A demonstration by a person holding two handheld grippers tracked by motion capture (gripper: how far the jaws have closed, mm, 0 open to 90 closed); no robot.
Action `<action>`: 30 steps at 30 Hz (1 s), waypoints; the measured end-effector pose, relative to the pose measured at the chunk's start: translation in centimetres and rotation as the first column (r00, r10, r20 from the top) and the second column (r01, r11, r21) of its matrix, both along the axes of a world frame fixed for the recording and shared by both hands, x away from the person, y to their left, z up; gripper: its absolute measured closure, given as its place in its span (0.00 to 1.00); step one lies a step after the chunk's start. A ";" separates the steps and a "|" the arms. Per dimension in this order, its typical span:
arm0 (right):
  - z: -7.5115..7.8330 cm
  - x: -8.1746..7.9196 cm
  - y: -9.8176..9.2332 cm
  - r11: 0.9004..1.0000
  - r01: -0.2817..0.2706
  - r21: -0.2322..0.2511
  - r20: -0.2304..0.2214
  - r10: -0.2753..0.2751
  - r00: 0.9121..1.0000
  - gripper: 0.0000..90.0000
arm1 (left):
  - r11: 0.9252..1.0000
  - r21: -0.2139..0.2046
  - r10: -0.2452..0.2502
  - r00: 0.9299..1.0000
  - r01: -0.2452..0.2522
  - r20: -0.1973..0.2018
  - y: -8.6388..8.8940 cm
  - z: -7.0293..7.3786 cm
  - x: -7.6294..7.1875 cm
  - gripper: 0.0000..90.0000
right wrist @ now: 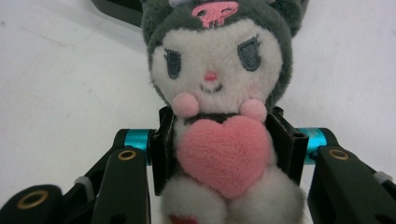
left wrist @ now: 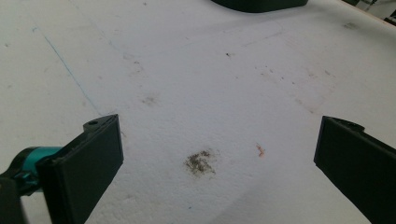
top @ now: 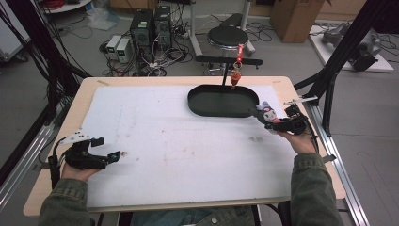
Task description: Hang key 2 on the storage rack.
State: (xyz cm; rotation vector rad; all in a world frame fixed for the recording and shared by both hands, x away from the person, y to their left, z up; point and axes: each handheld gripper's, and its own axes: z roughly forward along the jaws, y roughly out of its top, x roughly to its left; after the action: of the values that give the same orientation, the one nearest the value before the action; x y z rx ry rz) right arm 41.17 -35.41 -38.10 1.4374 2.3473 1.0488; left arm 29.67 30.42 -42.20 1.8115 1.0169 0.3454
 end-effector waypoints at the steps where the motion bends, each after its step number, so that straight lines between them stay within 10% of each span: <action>1: 0.3 0.0 0.2 1.000 -0.007 0.001 0.007 0.007 1.000 0.57 | 1.000 0.000 0.001 1.000 -0.001 0.001 0.0 0.0 0.0 0.02; 30: 6.0 1.9 6.6 0.988 -0.122 0.091 0.075 0.115 0.991 0.57 | 1.000 -0.003 0.000 1.000 0.000 0.001 0.1 0.0 0.0 0.02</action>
State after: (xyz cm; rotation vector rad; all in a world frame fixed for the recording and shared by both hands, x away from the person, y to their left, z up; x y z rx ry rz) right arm 43.07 -28.85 -32.10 1.2832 2.3882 1.2371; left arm 29.71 30.48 -42.20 1.8085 1.0168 0.3443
